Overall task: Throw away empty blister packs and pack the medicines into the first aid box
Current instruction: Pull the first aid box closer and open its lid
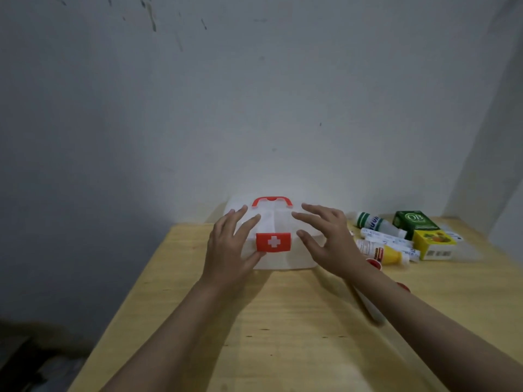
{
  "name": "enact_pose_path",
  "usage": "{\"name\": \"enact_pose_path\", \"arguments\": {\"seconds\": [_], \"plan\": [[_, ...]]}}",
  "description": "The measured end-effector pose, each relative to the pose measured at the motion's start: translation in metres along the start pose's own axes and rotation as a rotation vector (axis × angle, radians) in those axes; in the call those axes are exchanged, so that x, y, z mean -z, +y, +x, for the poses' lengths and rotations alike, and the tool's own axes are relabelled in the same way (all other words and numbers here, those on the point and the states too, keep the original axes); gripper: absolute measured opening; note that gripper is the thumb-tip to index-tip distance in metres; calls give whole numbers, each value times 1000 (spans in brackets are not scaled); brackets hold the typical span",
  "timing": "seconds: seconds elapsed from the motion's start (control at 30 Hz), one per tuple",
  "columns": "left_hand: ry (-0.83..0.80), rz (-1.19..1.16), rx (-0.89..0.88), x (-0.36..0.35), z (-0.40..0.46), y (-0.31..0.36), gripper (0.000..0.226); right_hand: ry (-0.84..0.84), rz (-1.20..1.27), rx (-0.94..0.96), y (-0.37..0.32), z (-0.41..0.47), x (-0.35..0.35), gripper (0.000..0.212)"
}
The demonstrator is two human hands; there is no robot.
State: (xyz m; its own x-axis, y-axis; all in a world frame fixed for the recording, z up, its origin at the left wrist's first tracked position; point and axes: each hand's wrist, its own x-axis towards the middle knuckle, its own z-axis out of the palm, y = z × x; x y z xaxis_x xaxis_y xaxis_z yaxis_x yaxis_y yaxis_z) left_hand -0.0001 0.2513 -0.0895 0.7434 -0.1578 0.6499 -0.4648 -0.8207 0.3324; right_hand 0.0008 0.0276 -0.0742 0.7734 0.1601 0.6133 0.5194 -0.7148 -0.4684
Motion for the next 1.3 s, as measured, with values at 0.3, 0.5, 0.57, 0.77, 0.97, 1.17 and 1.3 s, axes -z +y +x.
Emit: {"name": "enact_pose_path", "arguments": {"seconds": [0.3, 0.5, 0.57, 0.77, 0.97, 1.17, 1.3], "plan": [[98, -87, 83, 9, 0, 3, 59, 26, 163, -131, 3, -4, 8, 35], [76, -234, 388, 1, 9, 20, 78, 51, 254, -120, 7, -14, 8, 27], [100, -270, 408, 0, 7, 23, 82, 58, 262, -132, 6, -17, 7, 29], [179, -402, 525, 2, 2, 35, 96, 36, 162, -27, 1, -26, 9, 37], [173, -483, 607, 2, -7, 41, 125, 115, 94, -5, -5, -25, 11, 46], [110, -449, 603, -2, -12, 39, 115, 259, 150, -27, -16, 2, 29, 31], [20, -387, 620, -1, -8, 36, 114, 369, 231, -115, -19, 34, 38, 19]]}}
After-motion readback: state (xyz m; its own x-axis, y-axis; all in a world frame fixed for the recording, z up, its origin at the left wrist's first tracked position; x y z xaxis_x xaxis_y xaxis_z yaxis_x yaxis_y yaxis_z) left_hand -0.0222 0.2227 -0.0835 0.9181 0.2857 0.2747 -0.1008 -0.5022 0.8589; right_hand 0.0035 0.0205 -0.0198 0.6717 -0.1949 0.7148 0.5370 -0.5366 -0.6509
